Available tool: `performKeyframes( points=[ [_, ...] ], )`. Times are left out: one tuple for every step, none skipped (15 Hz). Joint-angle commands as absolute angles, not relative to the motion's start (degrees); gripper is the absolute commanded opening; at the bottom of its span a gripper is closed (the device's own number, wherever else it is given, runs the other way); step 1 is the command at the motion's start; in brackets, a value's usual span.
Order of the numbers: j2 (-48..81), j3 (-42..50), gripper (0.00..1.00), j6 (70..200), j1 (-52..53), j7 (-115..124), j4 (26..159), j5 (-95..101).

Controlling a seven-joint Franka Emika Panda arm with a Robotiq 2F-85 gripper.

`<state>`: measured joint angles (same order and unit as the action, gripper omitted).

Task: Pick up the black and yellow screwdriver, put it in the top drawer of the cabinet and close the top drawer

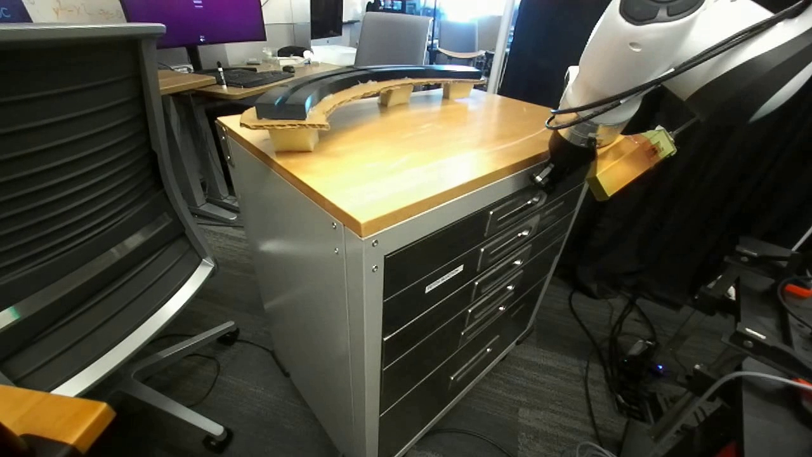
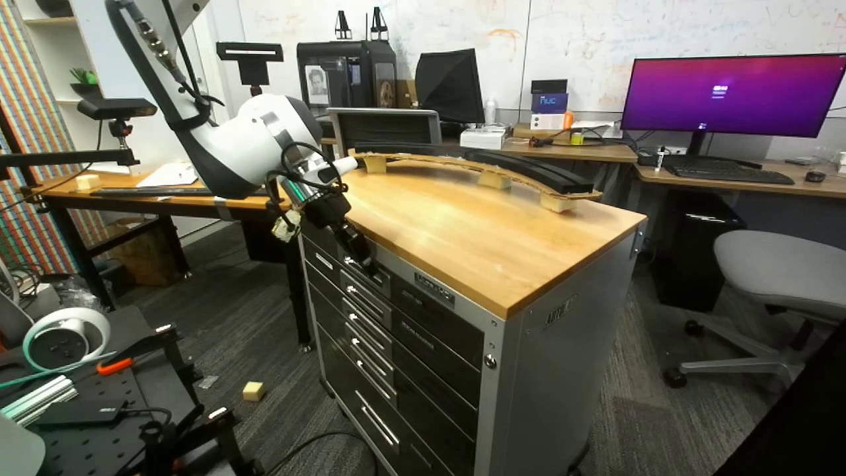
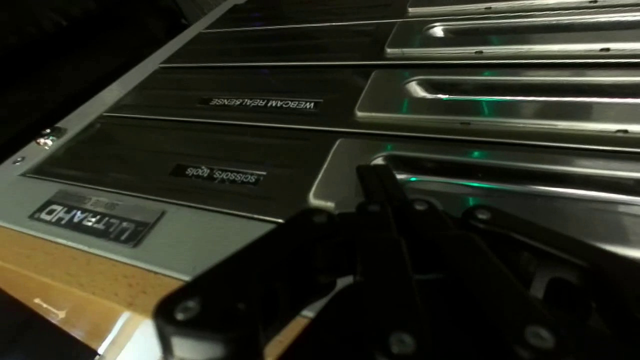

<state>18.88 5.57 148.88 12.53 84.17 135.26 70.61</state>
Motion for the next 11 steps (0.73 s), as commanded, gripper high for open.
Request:
performKeyframes(
  points=[
    [7.7,1.6,0.33,150.5,6.1,73.5,141.7,62.9],
    [5.9,0.5,0.41,150.7,4.8,69.0,142.8,59.1],
    [4.1,-0.2,0.48,150.0,4.3,64.8,143.3,54.6],
    [2.3,-0.8,0.57,149.4,3.9,60.5,143.8,49.8],
    [0.6,-1.4,0.64,149.2,3.8,56.0,144.1,45.0],
    [-0.4,-2.1,0.73,148.3,3.8,51.6,143.8,39.9],
    [-0.6,-2.3,0.80,149.0,3.9,46.9,143.4,34.9],
    [-1.0,-2.7,0.88,148.8,4.4,42.5,142.9,30.1],
    [-1.2,-2.7,0.95,148.0,4.3,37.9,141.6,25.1],
    [0.5,-2.4,0.99,149.0,4.3,44.8,142.2,31.5],
    [0.3,-2.5,0.85,148.9,4.2,43.2,142.0,30.1]
  ],
)
